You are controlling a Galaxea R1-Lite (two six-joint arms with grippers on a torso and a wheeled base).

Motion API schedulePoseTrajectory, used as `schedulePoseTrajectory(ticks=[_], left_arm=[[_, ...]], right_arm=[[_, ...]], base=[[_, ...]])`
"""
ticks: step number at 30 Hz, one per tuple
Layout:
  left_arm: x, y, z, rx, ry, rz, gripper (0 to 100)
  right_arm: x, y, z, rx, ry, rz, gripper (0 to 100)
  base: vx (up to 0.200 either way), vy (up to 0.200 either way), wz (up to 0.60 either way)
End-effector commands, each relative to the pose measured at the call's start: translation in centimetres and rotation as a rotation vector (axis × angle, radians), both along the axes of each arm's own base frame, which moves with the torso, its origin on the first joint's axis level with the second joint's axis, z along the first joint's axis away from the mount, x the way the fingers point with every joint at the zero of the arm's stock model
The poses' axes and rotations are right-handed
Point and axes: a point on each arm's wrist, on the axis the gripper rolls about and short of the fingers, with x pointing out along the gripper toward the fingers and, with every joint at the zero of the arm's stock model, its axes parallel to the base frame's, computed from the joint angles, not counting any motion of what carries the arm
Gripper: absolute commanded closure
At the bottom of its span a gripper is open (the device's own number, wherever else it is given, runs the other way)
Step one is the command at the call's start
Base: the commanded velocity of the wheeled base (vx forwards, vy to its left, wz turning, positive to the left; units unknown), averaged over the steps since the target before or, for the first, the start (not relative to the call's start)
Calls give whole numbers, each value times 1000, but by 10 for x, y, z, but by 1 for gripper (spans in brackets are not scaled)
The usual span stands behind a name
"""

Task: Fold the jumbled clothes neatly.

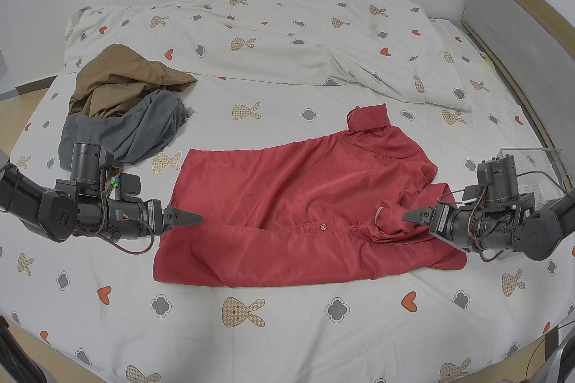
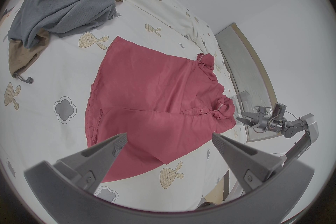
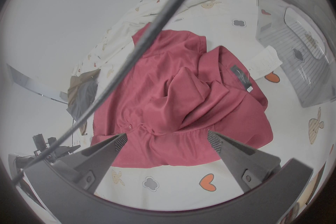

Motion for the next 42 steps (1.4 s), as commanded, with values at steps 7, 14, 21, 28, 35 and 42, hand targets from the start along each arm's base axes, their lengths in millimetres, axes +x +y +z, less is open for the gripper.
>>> schedulePoseTrajectory(ticks=[7,14,21,28,35,42], left_arm=[[0,0,1,0,-4,0,0],[0,0,1,0,-6,0,0],[0,0,0,0,-1,0,0],[0,0,0,0,-1,0,0],[0,0,0,0,1,0,0],[0,0,0,0,1,0,0]], right_arm=[[55,20,62,44,-116,16,0],[115,42,36,18,-41,19,0],[147,52,22,0,11,17,0],[148,60,17,-4,37,40,0],[152,61,5,-9,70,36,0],[105,46,31,-27,115,40,0]], base=[[0,0,0],[0,0,0],[0,0,0],[0,0,0],[0,0,0],[0,0,0]])
